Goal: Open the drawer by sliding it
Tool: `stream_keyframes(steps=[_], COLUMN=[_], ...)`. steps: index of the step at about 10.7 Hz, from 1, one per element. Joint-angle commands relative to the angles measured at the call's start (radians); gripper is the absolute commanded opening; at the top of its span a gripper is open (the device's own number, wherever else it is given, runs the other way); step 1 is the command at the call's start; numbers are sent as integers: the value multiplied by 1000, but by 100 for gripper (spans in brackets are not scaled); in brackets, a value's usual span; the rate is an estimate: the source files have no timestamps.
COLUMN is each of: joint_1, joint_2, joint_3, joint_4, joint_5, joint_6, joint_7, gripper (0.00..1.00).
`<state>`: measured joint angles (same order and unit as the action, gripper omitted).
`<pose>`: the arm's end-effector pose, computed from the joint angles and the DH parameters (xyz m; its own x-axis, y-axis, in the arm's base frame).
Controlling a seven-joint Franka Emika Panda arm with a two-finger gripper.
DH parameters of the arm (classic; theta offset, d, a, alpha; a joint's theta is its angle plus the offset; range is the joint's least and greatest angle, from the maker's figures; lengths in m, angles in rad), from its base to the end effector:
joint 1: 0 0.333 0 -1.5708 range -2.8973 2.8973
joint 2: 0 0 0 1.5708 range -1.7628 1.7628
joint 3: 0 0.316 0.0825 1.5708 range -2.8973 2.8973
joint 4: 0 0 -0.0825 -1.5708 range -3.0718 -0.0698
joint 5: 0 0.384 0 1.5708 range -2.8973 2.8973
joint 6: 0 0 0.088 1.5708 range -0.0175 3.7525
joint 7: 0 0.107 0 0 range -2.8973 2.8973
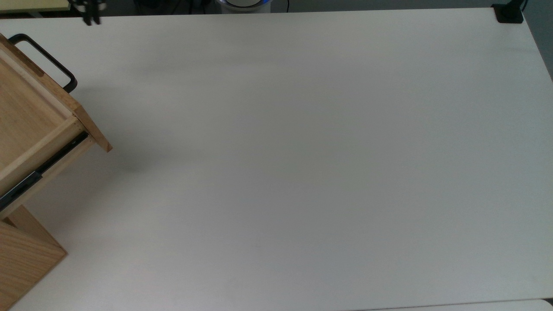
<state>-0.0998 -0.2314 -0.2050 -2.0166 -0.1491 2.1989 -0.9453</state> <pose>0.4970 -0.1716 0.5932 0.7373 0.6584 0.1513 0.5723 -0.7277 0.3780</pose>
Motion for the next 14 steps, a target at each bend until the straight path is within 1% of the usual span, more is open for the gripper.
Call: stream_keyframes(steps=[1,2,3,4,5,6,7,8,10,11,12,13,14], joint_1=[5,5,5,6,6,6,6,8,8,12,38,41,51], joint_2=[0,21,55,116,167,202,230,239,230,236,245,248,250], joint_3=[88,139,192,243,286,294,291,288,263,251,248,243,213], joint_4=[94,129,181,243,278,307,356,390,404,410,417,423,435], joint_5=[92,95,97,97,95,98,108,109,102,103,100,101,103], joint_6=[-290,-357,-434,-524,-571,-574,-577,-576,-584,-614,-619,-620,-622], joint_7=[299,506,716,863,938,956,953,956,979,961,962,965,958], gripper=[82,100,100,100,100,100,100,100,100,100,100,100,100])
